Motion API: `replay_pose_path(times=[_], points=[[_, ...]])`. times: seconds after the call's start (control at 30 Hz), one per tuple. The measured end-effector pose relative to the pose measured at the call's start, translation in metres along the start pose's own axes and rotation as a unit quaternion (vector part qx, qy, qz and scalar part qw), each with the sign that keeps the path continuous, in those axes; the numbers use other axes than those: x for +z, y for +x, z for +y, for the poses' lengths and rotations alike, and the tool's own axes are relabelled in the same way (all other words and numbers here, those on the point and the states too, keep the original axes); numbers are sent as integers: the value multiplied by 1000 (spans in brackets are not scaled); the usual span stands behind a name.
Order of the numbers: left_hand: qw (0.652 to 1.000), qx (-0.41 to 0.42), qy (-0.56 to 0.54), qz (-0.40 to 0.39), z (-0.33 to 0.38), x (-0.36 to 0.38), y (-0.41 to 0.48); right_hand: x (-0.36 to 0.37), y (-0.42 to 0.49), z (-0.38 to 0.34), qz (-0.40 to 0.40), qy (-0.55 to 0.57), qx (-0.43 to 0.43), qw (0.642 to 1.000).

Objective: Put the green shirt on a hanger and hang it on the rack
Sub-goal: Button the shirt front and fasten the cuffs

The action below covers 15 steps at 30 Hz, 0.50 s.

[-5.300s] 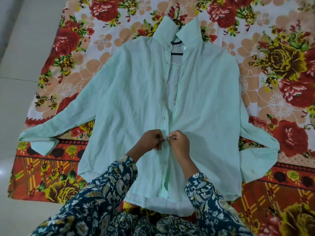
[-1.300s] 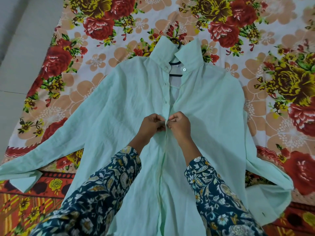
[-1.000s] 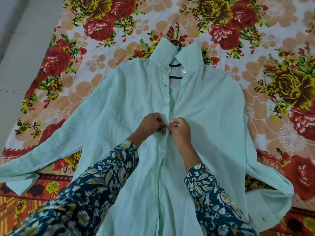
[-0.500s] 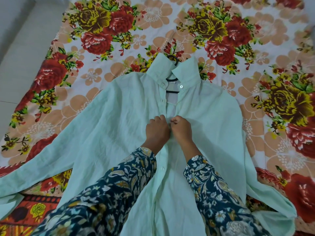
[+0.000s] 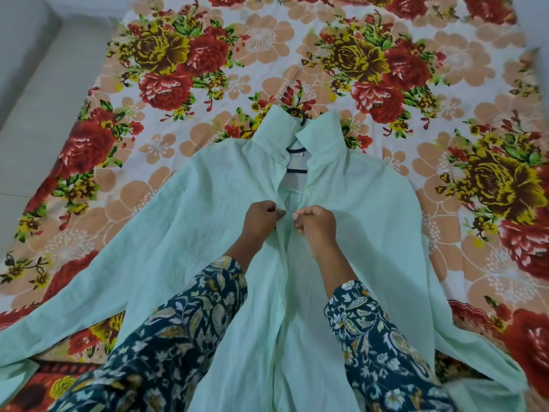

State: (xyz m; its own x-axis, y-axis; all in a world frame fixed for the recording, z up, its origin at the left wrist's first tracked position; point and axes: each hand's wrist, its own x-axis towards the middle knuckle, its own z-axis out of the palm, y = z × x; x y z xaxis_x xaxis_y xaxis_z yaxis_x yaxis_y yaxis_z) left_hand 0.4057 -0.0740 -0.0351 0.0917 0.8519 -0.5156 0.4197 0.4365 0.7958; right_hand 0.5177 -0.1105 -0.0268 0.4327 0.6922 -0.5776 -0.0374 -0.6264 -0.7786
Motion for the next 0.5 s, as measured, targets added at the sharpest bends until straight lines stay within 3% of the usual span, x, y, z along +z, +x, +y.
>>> replay_pose_path(times=[0.13,0.5], points=[[996,-26,-76,-40,-2,-5,-5,3,-5,-6,-29,21,-11,999],[995,-14,-47,-82,12,-17,-17,9,-10,-14,9,-161,-119,980]])
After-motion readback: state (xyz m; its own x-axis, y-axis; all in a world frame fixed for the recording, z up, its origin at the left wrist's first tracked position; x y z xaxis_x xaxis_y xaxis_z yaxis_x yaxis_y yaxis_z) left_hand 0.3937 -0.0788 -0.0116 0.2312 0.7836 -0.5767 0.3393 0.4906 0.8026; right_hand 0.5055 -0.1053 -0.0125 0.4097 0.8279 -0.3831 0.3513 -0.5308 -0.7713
